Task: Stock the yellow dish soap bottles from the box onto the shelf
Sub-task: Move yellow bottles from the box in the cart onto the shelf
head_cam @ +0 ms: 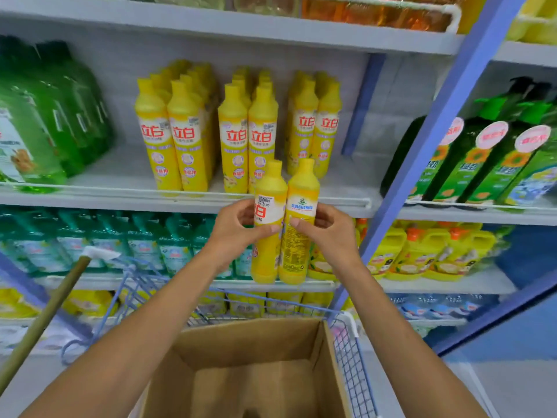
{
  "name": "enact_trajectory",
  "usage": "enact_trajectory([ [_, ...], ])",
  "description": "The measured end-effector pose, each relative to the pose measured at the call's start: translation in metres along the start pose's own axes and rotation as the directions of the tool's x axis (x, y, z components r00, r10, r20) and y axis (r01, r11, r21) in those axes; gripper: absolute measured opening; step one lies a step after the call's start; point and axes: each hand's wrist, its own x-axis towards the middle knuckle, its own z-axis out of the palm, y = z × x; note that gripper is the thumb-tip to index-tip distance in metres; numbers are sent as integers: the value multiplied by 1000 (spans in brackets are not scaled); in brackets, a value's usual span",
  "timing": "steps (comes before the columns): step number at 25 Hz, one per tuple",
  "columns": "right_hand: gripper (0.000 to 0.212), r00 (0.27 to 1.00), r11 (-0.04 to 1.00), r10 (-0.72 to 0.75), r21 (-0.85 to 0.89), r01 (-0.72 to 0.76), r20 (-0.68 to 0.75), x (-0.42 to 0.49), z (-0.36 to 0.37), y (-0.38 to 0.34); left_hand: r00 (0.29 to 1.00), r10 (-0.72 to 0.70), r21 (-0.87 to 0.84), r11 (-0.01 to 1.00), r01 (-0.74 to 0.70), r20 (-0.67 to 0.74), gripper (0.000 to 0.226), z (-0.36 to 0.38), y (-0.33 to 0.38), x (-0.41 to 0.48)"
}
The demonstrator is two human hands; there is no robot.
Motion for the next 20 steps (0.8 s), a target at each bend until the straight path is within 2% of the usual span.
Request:
enact_trajectory([
  [5,36,996,995,-86,59,84,39,67,-43,-39,991,122,10,992,-122,-50,53,34,54,56],
  [11,38,981,979,-194,67,192,18,127,-72,-63,967,241,49,970,-238,-83,46,63,94,110],
  [15,37,975,974,-220,63,220,9,156,-77,-60,952,283,84,958,-275,-115,49,74,93,139],
  [20,35,983,982,-181,59,180,20,171,-74,-37,946,253,88,967,-240,-204,50,91,61,151],
])
